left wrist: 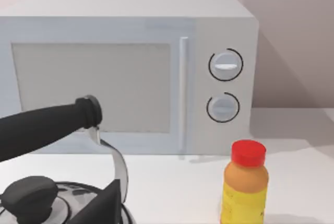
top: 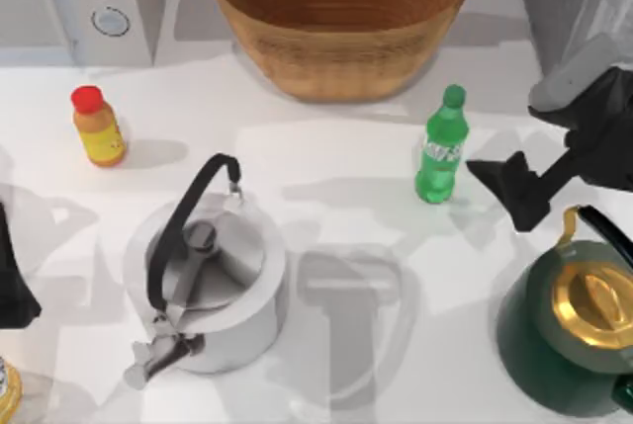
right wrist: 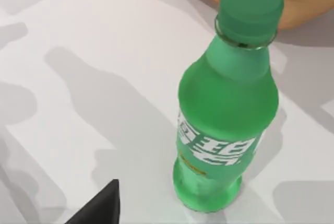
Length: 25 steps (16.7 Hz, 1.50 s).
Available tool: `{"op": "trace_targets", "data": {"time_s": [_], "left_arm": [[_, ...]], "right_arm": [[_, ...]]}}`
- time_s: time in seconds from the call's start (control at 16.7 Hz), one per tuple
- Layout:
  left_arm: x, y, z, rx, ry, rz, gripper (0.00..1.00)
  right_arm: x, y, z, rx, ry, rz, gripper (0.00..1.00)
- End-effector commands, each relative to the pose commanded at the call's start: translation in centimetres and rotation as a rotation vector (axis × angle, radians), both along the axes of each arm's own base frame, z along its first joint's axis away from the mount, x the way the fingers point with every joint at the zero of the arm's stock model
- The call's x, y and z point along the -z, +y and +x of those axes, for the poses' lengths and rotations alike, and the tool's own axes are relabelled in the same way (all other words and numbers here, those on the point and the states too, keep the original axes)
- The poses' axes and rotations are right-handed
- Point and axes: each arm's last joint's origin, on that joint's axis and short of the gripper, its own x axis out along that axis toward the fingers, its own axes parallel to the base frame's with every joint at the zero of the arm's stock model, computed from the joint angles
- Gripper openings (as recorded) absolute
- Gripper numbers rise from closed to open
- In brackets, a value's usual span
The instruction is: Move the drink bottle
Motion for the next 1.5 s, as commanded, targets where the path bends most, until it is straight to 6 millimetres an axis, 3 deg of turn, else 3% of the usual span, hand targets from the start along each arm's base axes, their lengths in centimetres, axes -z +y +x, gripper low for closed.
{"op": "trace_targets", "data": {"time_s": [0.36, 0.54, 0.96, 1.2, 1.5], "left_arm": [[0.0, 0.0, 0.0, 0.0, 0.0, 0.0, 1.0], [0.0, 0.0, 0.0, 0.0, 0.0, 0.0, 1.0], [0.0, 0.0, 0.0, 0.0, 0.0, 0.0, 1.0], [0.0, 0.0, 0.0, 0.0, 0.0, 0.0, 1.0], [0.0, 0.0, 0.0, 0.0, 0.0, 0.0, 1.0]], "right_arm": [[-0.8, 0.0, 0.6, 0.006, -0.02, 0.006, 1.0], [-0.6, 0.5, 2.4, 0.003, -0.006, 0.004, 1.0], [3.1, 4.1, 6.1, 0.0, -0.002, 0.001, 1.0], [5.4, 5.7, 6.0, -0.001, -0.001, 0.0, 1.0], [5.7, 5.8, 5.9, -0.001, 0.0, 0.0, 1.0]]}}
